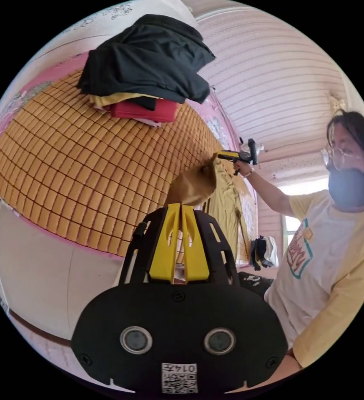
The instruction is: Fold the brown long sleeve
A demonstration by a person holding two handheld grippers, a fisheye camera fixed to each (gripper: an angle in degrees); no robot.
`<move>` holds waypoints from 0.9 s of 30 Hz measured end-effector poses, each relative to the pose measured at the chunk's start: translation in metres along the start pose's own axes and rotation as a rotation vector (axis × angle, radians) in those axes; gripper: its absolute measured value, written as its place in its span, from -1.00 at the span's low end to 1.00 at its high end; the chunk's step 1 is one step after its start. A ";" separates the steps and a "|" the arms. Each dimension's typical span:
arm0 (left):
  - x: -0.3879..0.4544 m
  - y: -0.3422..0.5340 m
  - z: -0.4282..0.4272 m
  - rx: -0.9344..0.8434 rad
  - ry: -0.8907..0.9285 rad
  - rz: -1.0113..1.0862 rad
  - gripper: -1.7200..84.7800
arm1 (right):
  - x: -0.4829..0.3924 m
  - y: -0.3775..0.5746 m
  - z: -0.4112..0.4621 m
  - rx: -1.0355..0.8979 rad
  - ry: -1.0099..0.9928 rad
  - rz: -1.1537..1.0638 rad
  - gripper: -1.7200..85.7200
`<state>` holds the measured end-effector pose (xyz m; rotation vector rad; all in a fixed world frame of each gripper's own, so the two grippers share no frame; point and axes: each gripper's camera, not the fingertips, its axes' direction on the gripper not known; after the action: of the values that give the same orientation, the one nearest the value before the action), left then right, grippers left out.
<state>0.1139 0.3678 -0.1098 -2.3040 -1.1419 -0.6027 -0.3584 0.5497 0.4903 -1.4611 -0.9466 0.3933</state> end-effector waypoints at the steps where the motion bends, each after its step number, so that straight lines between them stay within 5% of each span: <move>1: -0.009 0.000 -0.002 0.016 -0.043 -0.019 -0.98 | 0.000 -0.002 0.004 -0.009 -0.002 0.007 -0.98; 8: -0.078 0.002 -0.007 0.187 -0.456 -0.181 -0.98 | -0.005 -0.017 0.031 -0.054 0.046 0.112 -0.98; 19: -0.109 -0.017 0.023 0.259 -0.371 -0.139 -0.80 | -0.031 -0.012 0.025 -0.104 0.123 0.247 -0.98; 23: -0.114 -0.041 0.061 0.064 -0.427 -0.146 -0.90 | -0.041 -0.012 0.026 -0.114 0.164 0.317 -0.98; 27: -0.114 -0.025 0.054 0.088 -0.466 -0.130 -0.97 | -0.051 -0.014 0.025 -0.145 0.192 0.318 -0.96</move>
<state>0.0391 0.3454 -0.2127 -2.3718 -1.5021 -0.0485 -0.4117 0.5267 0.4848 -1.7556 -0.5999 0.4127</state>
